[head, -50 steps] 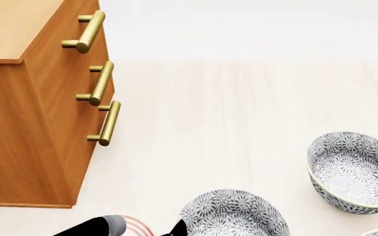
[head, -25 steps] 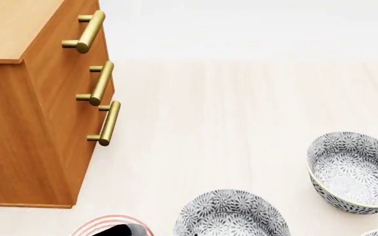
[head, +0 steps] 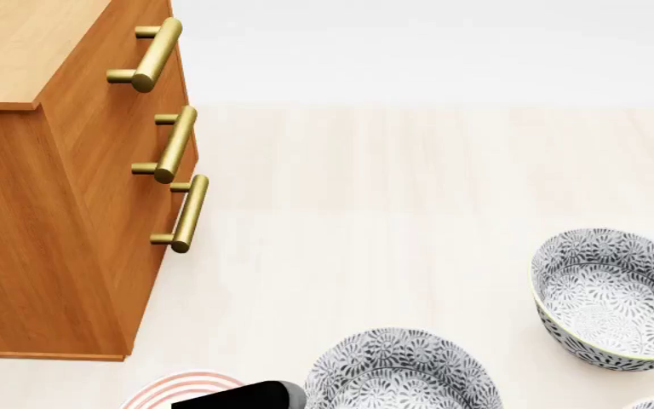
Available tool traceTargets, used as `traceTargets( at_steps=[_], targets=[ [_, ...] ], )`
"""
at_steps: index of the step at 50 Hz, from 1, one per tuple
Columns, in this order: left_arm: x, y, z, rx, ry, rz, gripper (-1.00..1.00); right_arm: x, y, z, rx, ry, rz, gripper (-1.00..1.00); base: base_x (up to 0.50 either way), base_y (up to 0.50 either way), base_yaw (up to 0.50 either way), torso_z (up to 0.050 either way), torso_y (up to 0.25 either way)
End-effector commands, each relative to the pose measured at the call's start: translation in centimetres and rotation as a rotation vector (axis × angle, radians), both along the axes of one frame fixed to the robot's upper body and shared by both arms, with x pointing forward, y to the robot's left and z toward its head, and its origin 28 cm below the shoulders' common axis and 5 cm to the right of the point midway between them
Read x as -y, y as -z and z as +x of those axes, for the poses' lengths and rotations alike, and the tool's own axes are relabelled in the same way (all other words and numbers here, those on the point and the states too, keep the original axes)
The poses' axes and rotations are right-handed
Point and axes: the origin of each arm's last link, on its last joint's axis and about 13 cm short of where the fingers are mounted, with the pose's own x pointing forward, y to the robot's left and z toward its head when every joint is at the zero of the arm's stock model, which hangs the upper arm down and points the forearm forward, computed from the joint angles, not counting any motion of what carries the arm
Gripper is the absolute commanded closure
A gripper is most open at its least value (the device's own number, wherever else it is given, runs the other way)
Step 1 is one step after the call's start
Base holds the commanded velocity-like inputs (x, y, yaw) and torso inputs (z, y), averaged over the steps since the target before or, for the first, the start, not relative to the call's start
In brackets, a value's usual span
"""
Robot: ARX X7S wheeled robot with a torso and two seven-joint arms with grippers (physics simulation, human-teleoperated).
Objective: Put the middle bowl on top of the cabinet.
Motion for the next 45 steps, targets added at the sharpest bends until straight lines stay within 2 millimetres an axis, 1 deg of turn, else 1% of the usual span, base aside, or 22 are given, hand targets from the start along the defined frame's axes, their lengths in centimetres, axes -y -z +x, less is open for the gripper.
traceTargets(
  at_steps=[1, 9, 16, 35, 36, 42, 45],
  targets=[
    [0.6, 0.3, 0.3, -0.006, 0.020, 0.034, -1.00, 0.0, -0.1, -0.2, 0.002, 0.001, -0.001, -1.00, 0.00, 0.00, 0.00, 0.000, 0.000],
    [0.9, 0.3, 0.3, -0.009, 0.023, 0.033, -1.00, 0.0, -0.2, -0.2, 0.001, -0.002, -0.005, -1.00, 0.00, 0.00, 0.00, 0.000, 0.000],
    [1.1, 1.2, 0.5, -0.023, 0.029, 0.035, -1.00, 0.1, -0.3, -0.5, 0.003, 0.005, -0.007, -1.00, 0.00, 0.00, 0.00, 0.000, 0.000],
    [1.4, 2.1, 0.8, -0.037, 0.062, 0.017, -1.00, 0.2, -0.5, -0.7, 0.011, 0.009, -0.013, -1.00, 0.00, 0.00, 0.00, 0.000, 0.000],
    [1.4, 2.1, 0.8, -0.035, 0.060, 0.004, 1.00, 0.2, -0.5, -0.7, 0.011, 0.009, -0.014, -1.00, 0.00, 0.00, 0.00, 0.000, 0.000],
    [1.3, 2.1, 0.9, -0.018, 0.049, 0.012, 1.00, 0.2, -0.5, -0.7, 0.011, 0.010, -0.013, -1.00, 0.00, 0.00, 0.00, 0.000, 0.000],
    [1.2, 1.7, 0.6, 0.025, 0.076, -0.075, 1.00, 0.1, -0.5, -0.5, 0.012, 0.006, -0.010, -1.00, 0.00, 0.00, 0.00, 0.000, 0.000]
  ],
)
